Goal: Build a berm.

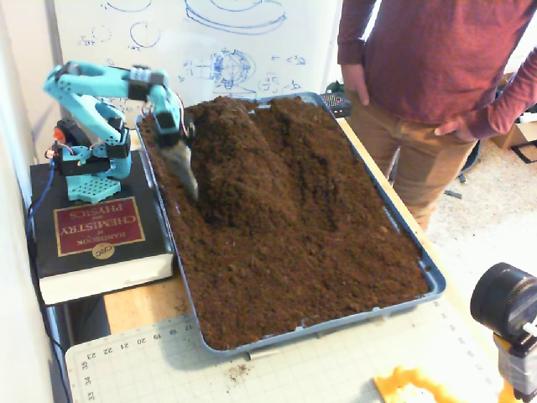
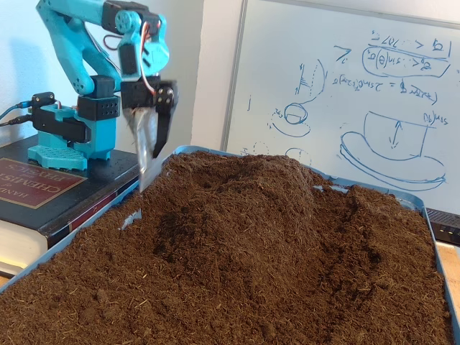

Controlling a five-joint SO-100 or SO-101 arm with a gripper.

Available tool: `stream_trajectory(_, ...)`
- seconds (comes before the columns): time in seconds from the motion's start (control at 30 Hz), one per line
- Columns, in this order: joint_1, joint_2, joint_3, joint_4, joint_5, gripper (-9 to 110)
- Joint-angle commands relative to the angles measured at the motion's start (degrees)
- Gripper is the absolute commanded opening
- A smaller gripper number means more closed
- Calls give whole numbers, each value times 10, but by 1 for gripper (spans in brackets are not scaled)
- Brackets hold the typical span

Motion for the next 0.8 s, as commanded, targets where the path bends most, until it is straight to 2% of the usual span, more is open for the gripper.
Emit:
stream_trajectory(0.0, 25, -94, 6, -80, -32, 1)
stream_trajectory(0.17, 31, -233, 11, -258, -28, 1)
stream_trajectory(0.3, 32, -255, 11, -352, 3, 1)
stream_trajectory(0.5, -2, -254, 3, -404, 95, 1)
stream_trajectory(0.77, -76, -254, -79, -411, 200, 1)
